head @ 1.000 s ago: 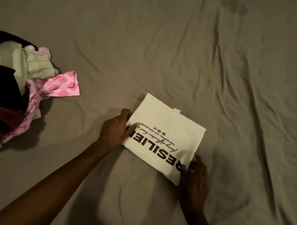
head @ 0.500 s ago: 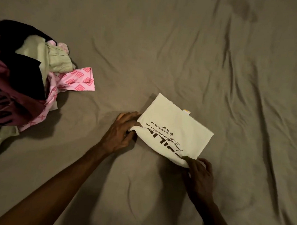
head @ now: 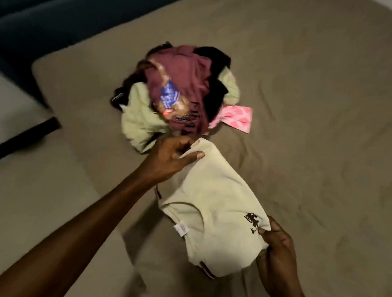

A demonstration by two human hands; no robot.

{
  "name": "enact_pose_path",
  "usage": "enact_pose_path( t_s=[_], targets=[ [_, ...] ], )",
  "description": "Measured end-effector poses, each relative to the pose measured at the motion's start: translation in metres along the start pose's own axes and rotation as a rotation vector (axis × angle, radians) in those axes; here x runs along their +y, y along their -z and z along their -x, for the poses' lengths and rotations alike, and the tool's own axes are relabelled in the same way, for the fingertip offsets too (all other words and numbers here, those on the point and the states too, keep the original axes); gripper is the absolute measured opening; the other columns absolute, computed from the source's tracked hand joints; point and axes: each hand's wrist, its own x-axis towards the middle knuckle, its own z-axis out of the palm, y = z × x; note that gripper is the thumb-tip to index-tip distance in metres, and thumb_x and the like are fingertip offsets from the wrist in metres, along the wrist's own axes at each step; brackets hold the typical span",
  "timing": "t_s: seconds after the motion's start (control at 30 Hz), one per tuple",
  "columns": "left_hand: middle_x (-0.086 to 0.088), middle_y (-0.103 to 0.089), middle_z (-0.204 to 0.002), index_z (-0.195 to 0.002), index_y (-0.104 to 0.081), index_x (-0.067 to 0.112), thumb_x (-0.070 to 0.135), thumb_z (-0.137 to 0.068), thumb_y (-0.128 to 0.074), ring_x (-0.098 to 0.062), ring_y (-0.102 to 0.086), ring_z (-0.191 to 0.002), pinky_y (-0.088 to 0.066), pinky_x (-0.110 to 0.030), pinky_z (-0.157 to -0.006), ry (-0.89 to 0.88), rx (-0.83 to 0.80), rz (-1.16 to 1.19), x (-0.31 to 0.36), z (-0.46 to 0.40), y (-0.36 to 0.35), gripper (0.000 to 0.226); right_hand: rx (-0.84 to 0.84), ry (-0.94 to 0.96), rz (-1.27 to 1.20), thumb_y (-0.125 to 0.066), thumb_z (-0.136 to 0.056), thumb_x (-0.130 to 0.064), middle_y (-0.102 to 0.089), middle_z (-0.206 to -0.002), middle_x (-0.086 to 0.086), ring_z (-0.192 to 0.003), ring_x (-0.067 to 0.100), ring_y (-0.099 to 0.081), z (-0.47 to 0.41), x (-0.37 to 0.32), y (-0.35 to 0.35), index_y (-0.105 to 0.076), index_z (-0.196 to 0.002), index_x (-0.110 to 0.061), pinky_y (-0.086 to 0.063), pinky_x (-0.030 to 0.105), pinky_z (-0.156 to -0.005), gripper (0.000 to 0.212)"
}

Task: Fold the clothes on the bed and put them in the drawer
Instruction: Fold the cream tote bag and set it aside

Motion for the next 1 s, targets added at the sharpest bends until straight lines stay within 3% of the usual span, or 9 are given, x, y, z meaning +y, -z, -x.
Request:
enact_pose_path(
  t_s=[0.13, 0.2, 0.27, 0.33, 0.4, 0.5, 0.7, 0.83, 1.0],
  targets=[
    [0.014, -0.067, -0.071, -0.084, -0.076, 0.028, 0.045, -0.084, -0.081, 0.002, -0.057, -0.068, -0.04, -0.029, -0.062, 0.067, 0.044, -0.215, -0.038, -0.001, 0.071, 0.018, -0.053, -0.103, -0.003, -0.045, -0.093, 0.01, -0.074, -0.112, 0.024, -0.092, 0.028, -0.073, -0.027, 0.052, -0.06, -0.066, -0.118, 0.007, -0.063, 0.033, -0.074, 0.033],
    [0.012, -0.073, -0.088, -0.1, -0.077, 0.031, 0.061, -0.082, -0.075, -0.007, -0.066, -0.085, -0.039, -0.029, -0.067, 0.183, 0.03, -0.499, -0.074, -0.01, 0.085, 0.036, -0.104, -0.047, 0.31, -0.05, -0.102, -0.005, -0.076, -0.107, 0.017, -0.087, 0.029, -0.073, -0.049, 0.08, -0.067, -0.07, -0.115, -0.006, -0.063, 0.041, -0.067, 0.024],
    [0.002, -0.074, -0.105, -0.108, -0.072, 0.028, 0.071, -0.085, -0.065, -0.021, -0.067, -0.103, -0.038, -0.03, -0.071, 0.317, 0.01, -0.745, -0.112, -0.011, 0.089, 0.049, -0.176, 0.05, 0.721, -0.054, -0.104, -0.045, -0.078, -0.097, 0.002, -0.078, 0.028, -0.075, -0.065, 0.101, -0.066, -0.068, -0.112, -0.024, -0.063, 0.053, -0.067, 0.027],
    [-0.005, -0.071, -0.109, -0.107, -0.07, 0.022, 0.069, -0.091, -0.057, -0.027, -0.066, -0.107, -0.038, -0.031, -0.072, 0.383, 0.005, -0.883, -0.143, 0.006, 0.085, 0.052, -0.197, 0.086, 0.844, -0.053, -0.103, -0.053, -0.076, -0.085, -0.001, -0.063, 0.027, -0.072, -0.077, 0.106, -0.064, -0.065, -0.107, -0.026, -0.06, 0.056, -0.063, 0.03],
    [-0.006, -0.068, -0.112, -0.11, -0.068, 0.019, 0.068, -0.094, -0.051, -0.027, -0.063, -0.109, -0.04, -0.035, -0.078, 0.428, 0.024, -0.937, -0.166, 0.03, 0.074, 0.054, -0.185, 0.113, 0.854, -0.053, -0.105, -0.05, -0.073, -0.079, 0.0, -0.061, 0.027, -0.069, -0.087, 0.104, -0.063, -0.066, -0.101, -0.023, -0.059, 0.05, -0.057, 0.031],
    [-0.008, -0.063, -0.112, -0.117, -0.061, 0.018, 0.07, -0.096, -0.044, -0.029, -0.061, -0.106, -0.043, -0.04, -0.082, 0.463, 0.064, -1.013, -0.192, 0.058, 0.064, 0.059, -0.239, 0.275, 1.182, -0.05, -0.097, -0.067, -0.07, -0.078, -0.013, -0.071, 0.01, -0.067, -0.098, 0.099, -0.065, -0.063, -0.095, -0.029, -0.048, 0.032, -0.06, 0.041],
    [-0.005, -0.069, -0.093, -0.109, -0.059, 0.015, 0.083, -0.089, -0.006, -0.028, -0.066, -0.084, -0.036, -0.033, -0.063, 0.236, 0.143, -1.057, -0.217, 0.05, 0.071, 0.088, -0.34, 0.286, 1.191, -0.076, -0.091, -0.036, -0.074, -0.083, -0.017, -0.077, 0.0, -0.068, -0.144, 0.106, -0.068, -0.067, -0.097, -0.029, -0.052, 0.029, -0.067, 0.013],
    [-0.004, -0.069, -0.09, -0.122, -0.05, 0.013, 0.072, -0.095, -0.035, -0.021, -0.055, -0.068, -0.033, -0.032, -0.062, 0.246, 0.177, -1.023, -0.212, 0.046, 0.072, 0.066, -0.378, 0.298, 1.191, -0.08, -0.087, -0.033, -0.073, -0.081, -0.022, -0.073, 0.0, -0.069, -0.159, 0.104, -0.067, -0.068, -0.095, -0.031, -0.055, 0.03, -0.066, 0.015],
    [0.004, -0.063, -0.073, -0.091, -0.056, 0.02, 0.075, -0.098, -0.028, -0.014, -0.048, -0.06, -0.028, -0.03, -0.057, 0.301, 0.3, -1.148, -0.216, 0.065, 0.059, 0.062, -0.479, 0.19, 1.144, -0.083, -0.084, -0.035, -0.073, -0.074, -0.013, -0.064, 0.003, -0.068, -0.168, 0.096, -0.072, -0.067, -0.089, -0.025, -0.053, 0.029, -0.058, 0.019]
  ],
)
